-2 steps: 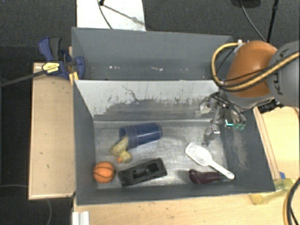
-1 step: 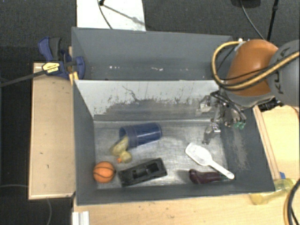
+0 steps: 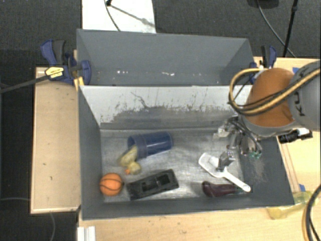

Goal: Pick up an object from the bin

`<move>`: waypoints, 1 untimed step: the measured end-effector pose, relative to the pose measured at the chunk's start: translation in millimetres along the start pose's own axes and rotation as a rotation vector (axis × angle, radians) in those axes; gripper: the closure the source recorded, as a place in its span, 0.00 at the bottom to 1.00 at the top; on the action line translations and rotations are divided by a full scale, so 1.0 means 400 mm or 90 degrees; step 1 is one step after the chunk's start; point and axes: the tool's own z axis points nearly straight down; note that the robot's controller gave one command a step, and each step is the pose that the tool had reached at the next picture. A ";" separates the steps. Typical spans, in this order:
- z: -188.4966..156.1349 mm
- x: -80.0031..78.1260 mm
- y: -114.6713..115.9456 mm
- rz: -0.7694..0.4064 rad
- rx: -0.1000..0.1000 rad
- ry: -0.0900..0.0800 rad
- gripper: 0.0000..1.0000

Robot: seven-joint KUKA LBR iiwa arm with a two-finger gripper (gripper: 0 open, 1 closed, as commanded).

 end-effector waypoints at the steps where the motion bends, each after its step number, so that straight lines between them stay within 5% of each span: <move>1: 0.071 0.082 -0.027 0.062 0.001 0.009 0.00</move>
Offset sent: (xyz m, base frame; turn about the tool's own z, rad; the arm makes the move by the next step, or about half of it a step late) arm -0.0515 -0.0016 -0.0019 0.1970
